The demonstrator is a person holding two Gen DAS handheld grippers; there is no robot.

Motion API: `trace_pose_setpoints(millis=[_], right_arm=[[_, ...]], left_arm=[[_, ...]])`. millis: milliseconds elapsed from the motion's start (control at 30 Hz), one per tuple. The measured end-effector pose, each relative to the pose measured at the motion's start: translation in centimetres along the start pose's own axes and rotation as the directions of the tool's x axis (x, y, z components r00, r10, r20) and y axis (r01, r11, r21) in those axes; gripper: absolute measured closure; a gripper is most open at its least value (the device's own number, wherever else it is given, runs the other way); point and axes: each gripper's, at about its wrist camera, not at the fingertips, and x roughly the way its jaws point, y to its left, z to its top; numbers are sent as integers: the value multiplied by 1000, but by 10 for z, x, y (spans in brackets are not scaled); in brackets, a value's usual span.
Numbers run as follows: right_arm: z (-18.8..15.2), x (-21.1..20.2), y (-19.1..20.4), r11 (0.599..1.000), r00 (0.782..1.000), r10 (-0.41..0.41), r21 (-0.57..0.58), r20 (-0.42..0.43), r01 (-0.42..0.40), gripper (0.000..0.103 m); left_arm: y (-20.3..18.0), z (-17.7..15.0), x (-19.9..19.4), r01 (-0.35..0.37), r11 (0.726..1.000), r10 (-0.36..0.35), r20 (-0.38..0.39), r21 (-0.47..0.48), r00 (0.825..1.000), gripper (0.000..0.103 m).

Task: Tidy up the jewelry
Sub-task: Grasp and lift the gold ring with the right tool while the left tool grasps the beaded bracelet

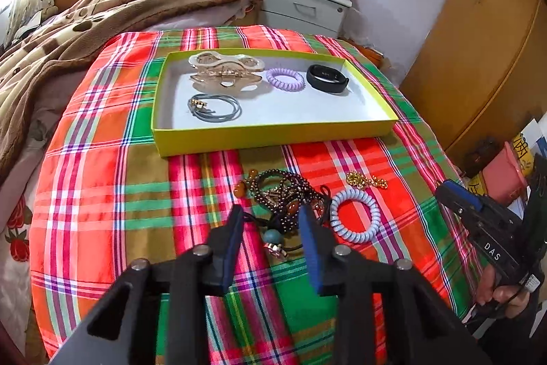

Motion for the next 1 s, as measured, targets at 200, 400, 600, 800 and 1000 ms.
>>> trace_pose_setpoints(millis=[200, 400, 600, 800, 1000], right_arm=[[0, 1, 3, 1000, 1000, 8, -7, -3, -8, 80], [0, 0, 2, 1000, 1000, 6, -1, -1, -6, 80], [0, 2, 3, 1000, 1000, 9, 0, -4, -9, 80], [1, 1, 2, 1000, 1000, 3, 5, -1, -3, 80], [1, 0, 2, 1000, 1000, 2, 6, 3, -2, 80]], left_arm=[[-17, 4, 25, -41, 996, 45, -56, 74, 997, 69], [-23, 6, 43, -88, 990, 100, -109, 114, 989, 69], [-28, 4, 49, -107, 983, 125, -114, 148, 986, 79], [-26, 6, 45, -102, 986, 116, -100, 135, 988, 88], [-25, 13, 26, -82, 990, 88, -48, 117, 995, 91]])
